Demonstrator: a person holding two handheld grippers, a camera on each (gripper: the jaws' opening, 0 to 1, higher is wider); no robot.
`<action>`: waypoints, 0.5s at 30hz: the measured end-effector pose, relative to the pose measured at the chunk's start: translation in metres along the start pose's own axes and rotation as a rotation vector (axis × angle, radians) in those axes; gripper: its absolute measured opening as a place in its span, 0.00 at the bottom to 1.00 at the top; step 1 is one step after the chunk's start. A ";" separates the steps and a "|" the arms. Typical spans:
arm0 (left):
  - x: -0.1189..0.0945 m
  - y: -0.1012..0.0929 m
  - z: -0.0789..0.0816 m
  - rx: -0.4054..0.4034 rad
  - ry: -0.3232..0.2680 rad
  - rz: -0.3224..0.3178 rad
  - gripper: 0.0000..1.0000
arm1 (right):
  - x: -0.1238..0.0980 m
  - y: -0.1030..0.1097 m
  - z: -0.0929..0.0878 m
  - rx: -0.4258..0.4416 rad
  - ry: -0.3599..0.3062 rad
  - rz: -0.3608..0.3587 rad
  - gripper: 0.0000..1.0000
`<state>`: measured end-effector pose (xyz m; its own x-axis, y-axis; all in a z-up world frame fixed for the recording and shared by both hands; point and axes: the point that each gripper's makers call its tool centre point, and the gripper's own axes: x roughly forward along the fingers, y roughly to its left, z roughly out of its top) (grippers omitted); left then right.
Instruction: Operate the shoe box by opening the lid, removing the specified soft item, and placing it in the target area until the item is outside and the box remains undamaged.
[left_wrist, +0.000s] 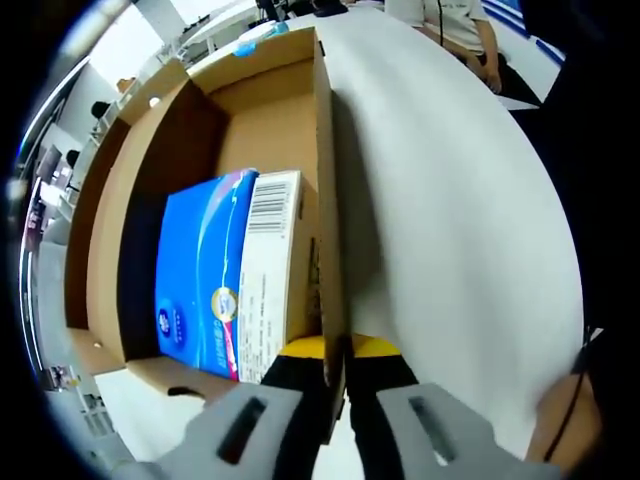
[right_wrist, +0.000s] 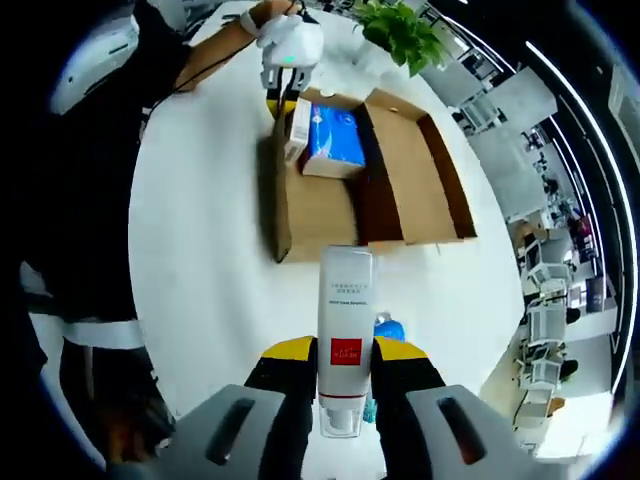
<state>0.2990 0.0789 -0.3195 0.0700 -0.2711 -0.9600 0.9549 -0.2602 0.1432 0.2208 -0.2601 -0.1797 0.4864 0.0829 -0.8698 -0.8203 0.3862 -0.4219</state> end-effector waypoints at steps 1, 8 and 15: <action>0.000 0.001 0.000 0.000 0.000 0.000 0.04 | 0.001 0.002 -0.011 0.016 0.015 0.005 0.20; 0.000 0.002 0.000 0.000 0.005 0.004 0.04 | 0.029 0.015 -0.058 0.040 0.088 0.061 0.20; 0.001 0.002 0.000 0.003 0.007 0.006 0.04 | 0.050 0.012 -0.091 0.056 0.176 0.098 0.20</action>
<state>0.3012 0.0783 -0.3197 0.0775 -0.2662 -0.9608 0.9537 -0.2610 0.1493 0.2077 -0.3349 -0.2520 0.3406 -0.0374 -0.9395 -0.8409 0.4349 -0.3222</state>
